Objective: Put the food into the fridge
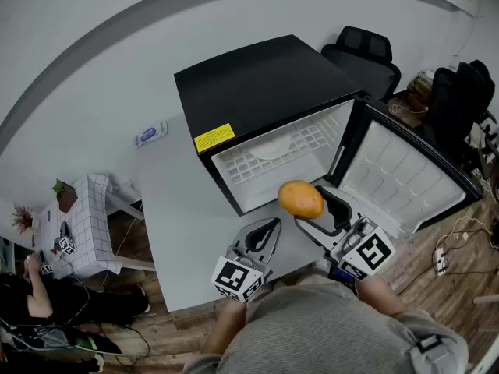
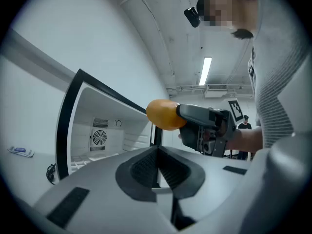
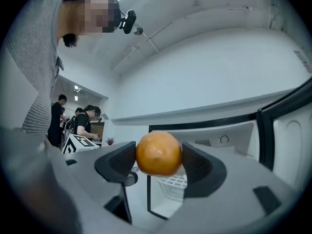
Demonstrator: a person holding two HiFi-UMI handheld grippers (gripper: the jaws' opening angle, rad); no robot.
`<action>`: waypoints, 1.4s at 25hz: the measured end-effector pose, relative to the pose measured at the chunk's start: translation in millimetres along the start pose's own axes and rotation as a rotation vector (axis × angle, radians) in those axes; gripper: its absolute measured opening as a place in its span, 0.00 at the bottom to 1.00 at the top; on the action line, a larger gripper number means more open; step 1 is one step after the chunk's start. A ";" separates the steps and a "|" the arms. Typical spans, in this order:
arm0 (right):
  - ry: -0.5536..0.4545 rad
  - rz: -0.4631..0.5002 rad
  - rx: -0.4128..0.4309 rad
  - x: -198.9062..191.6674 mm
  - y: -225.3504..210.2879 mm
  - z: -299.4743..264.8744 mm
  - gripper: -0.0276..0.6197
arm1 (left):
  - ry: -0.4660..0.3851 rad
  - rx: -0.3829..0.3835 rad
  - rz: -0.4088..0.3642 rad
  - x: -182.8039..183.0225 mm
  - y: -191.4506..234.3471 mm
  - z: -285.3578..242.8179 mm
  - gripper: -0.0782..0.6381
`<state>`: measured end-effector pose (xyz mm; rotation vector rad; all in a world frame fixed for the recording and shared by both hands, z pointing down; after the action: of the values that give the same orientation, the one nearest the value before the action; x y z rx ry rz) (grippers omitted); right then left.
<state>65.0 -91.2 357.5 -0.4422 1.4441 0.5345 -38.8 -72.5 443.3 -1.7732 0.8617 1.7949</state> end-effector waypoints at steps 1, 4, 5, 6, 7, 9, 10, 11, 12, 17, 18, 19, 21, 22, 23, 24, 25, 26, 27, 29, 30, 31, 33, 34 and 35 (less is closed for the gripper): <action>-0.001 -0.001 0.002 -0.2 0.2 0.2 0.52 | 0.000 0.000 -0.001 0.9 -0.5 -0.2 0.12; 0.000 -0.004 0.006 -0.8 0.7 1.4 0.52 | 0.000 0.000 -0.003 1.2 -2.5 -0.5 0.12; 0.001 -0.005 0.006 -1.1 0.7 2.0 0.52 | 0.001 -0.001 -0.004 0.7 -3.3 -0.6 0.12; 0.002 -0.006 0.005 -1.3 0.6 2.6 0.52 | 0.001 -0.001 -0.004 0.4 -4.0 -0.7 0.12; 0.001 -0.006 0.005 -1.4 0.5 2.9 0.52 | 0.002 -0.001 -0.005 0.2 -4.3 -0.8 0.12; 0.000 -0.006 0.003 -1.2 -0.1 3.0 0.51 | 0.003 0.000 -0.006 -0.1 -4.3 -0.9 0.12; 0.000 -0.008 0.001 -0.9 -0.4 2.9 0.51 | 0.004 0.001 -0.006 -0.2 -4.1 -1.1 0.12; 0.000 -0.012 0.001 -0.6 -0.7 2.7 0.51 | 0.005 0.001 -0.007 -0.1 -4.1 -1.3 0.12; 0.001 -0.016 0.001 -0.7 -0.9 2.5 0.51 | 0.006 0.001 -0.007 0.0 -4.1 -1.5 0.12; -0.004 -0.035 0.003 0.0 -0.5 1.7 0.51 | 0.005 0.000 -0.005 0.7 -4.2 -2.0 0.12; -0.005 -0.033 0.002 0.8 -0.3 1.8 0.51 | 0.004 0.000 -0.005 0.9 -4.3 -1.9 0.12; -0.007 -0.031 0.003 1.6 -0.2 2.1 0.51 | 0.003 0.000 -0.005 1.0 -4.5 -1.8 0.12; -0.011 -0.026 0.004 3.1 -0.3 2.7 0.51 | 0.003 0.000 -0.006 1.0 -4.9 -2.0 0.12; -0.013 -0.024 0.004 3.7 -0.4 2.8 0.51 | 0.003 -0.001 -0.008 0.9 -4.9 -2.1 0.12; -0.015 -0.024 0.004 4.1 -0.7 2.7 0.51 | 0.003 -0.001 -0.008 0.8 -4.7 -2.3 0.12; -0.016 -0.024 0.004 4.3 -0.9 2.5 0.51 | 0.003 -0.001 -0.008 0.7 -4.4 -2.4 0.12; -0.016 -0.024 0.004 4.5 -0.9 2.3 0.51 | 0.003 -0.001 -0.007 0.9 -4.2 -2.5 0.12; -0.017 -0.024 0.006 4.8 -0.8 2.1 0.51 | 0.003 -0.001 -0.006 1.1 -4.0 -2.6 0.12; -0.018 -0.024 0.006 5.1 -0.6 1.8 0.51 | 0.003 -0.001 -0.005 1.4 -3.8 -2.7 0.12; -0.017 -0.023 0.006 5.2 -0.8 1.0 0.51 | 0.004 -0.001 -0.005 1.4 -3.1 -2.9 0.12; -0.015 -0.022 0.005 5.1 -1.3 0.5 0.51 | 0.004 -0.002 -0.005 1.3 -2.6 -3.2 0.12; -0.012 -0.022 0.003 4.9 -1.8 0.0 0.51 | 0.005 -0.003 -0.005 1.2 -2.1 -3.7 0.12; -0.010 -0.022 0.002 4.6 -2.8 -0.5 0.51 | 0.007 -0.005 -0.004 0.4 -1.6 -4.7 0.12; -0.011 -0.021 0.002 4.6 -3.1 -0.6 0.51 | 0.007 -0.007 -0.003 0.2 -1.4 -5.2 0.12; -0.011 -0.021 0.003 4.6 -3.3 -0.7 0.51 | 0.006 -0.008 -0.002 0.2 -1.3 -5.5 0.12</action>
<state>66.5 -93.9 352.7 -0.4509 1.4277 0.5176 -34.0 -75.6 443.2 -1.7850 0.8558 1.7946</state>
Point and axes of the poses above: the fingertips, and each gripper's own axes: z backward along the fingers, y to its left, x out of its top, the point moved 3 cm from there along z, backward along the fingers, and after that the axes turned 3 degrees about y, right-handed, at the moved point
